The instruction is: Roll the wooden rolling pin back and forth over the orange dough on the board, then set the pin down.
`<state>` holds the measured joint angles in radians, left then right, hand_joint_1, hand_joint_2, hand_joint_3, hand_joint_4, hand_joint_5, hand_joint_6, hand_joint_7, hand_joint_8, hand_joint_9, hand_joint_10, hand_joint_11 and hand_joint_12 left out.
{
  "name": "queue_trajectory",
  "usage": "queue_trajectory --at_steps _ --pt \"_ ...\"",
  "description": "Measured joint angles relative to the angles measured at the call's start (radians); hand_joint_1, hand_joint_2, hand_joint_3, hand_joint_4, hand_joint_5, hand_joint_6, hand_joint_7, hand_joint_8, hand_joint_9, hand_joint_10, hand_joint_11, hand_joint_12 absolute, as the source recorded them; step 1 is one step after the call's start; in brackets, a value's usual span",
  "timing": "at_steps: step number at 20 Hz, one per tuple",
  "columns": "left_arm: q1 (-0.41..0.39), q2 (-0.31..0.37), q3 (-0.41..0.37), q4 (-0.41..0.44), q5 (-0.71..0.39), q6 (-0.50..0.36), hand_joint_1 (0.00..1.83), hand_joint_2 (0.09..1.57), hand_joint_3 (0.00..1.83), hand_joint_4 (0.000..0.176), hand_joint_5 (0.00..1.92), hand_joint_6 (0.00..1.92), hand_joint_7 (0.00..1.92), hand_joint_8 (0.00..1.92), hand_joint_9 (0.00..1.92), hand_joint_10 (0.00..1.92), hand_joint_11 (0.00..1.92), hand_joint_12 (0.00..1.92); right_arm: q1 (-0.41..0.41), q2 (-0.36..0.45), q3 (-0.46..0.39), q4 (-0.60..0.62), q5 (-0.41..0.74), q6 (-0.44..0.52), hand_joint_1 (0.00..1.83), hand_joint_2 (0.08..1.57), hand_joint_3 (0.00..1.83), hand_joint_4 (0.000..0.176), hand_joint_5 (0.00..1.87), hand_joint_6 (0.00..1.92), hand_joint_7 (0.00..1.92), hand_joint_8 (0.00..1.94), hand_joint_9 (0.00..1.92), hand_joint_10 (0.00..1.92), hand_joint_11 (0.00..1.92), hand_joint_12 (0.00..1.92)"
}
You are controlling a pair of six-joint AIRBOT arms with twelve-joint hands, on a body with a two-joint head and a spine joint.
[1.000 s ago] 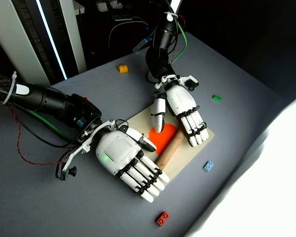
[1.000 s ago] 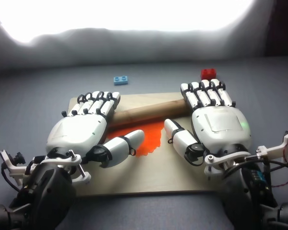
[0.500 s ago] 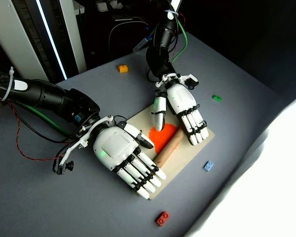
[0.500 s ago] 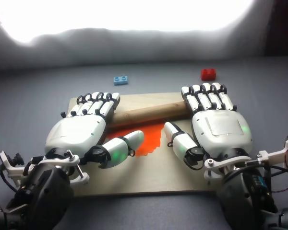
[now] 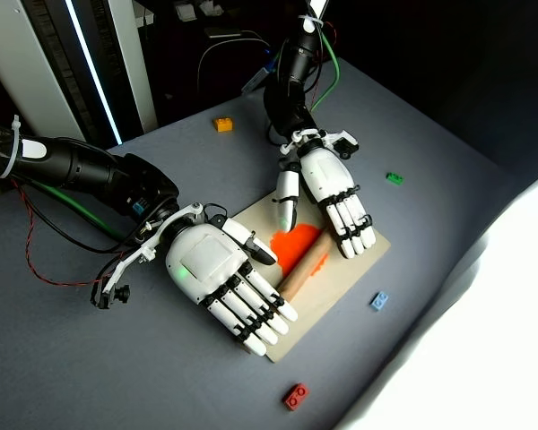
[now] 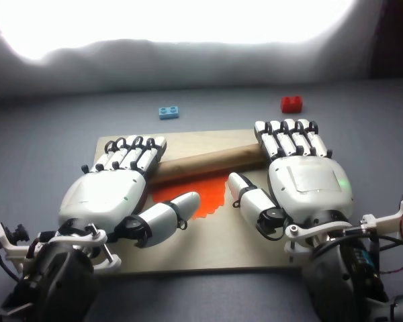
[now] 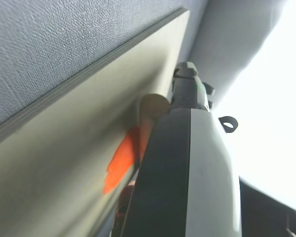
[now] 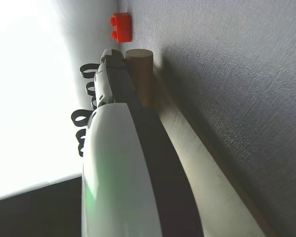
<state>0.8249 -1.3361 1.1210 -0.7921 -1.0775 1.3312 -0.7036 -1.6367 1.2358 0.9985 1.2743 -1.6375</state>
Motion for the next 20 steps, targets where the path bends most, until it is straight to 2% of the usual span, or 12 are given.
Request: queue_trajectory --at_steps 5,7,13,14,20 --pt "0.031 -0.001 -0.015 0.034 -0.050 0.003 0.00 1.25 0.00 0.000 0.00 0.00 0.00 0.00 0.00 0.00 0.00 0.00 0.006 0.000 0.006 -0.030 -0.027 0.007 0.00 1.33 0.00 0.000 0.09 0.00 0.14 0.00 0.11 0.01 0.00 0.28" --pt "0.043 -0.006 -0.023 0.041 -0.075 0.003 0.00 1.25 0.00 0.000 0.00 0.00 0.00 0.00 0.00 0.00 0.00 0.00 0.006 -0.001 0.041 -0.071 -0.075 0.031 0.00 1.33 0.00 0.000 0.09 0.00 0.14 0.00 0.12 0.01 0.00 0.28" --pt "0.051 -0.008 -0.037 0.043 -0.091 0.000 0.00 1.25 0.00 0.000 0.00 0.00 0.00 0.00 0.00 0.00 0.00 0.00 0.008 -0.003 0.057 -0.078 -0.091 0.048 0.00 1.33 0.00 0.000 0.10 0.01 0.15 0.01 0.12 0.01 0.00 0.28" --pt "0.051 -0.007 -0.039 0.042 -0.092 -0.002 0.00 1.24 0.00 0.000 0.00 0.00 0.00 0.00 0.00 0.00 0.00 0.00 0.008 -0.003 0.057 -0.077 -0.091 0.048 0.00 1.34 0.00 0.000 0.10 0.00 0.10 0.01 0.06 0.01 0.00 0.12" --pt "0.052 -0.003 -0.046 0.041 -0.093 -0.017 0.00 1.24 0.00 0.000 0.00 0.00 0.00 0.00 0.00 0.00 0.00 0.00 -0.002 -0.002 0.035 -0.075 -0.074 0.037 0.00 1.33 0.00 0.000 0.12 0.01 0.10 0.01 0.06 0.01 0.00 0.11"
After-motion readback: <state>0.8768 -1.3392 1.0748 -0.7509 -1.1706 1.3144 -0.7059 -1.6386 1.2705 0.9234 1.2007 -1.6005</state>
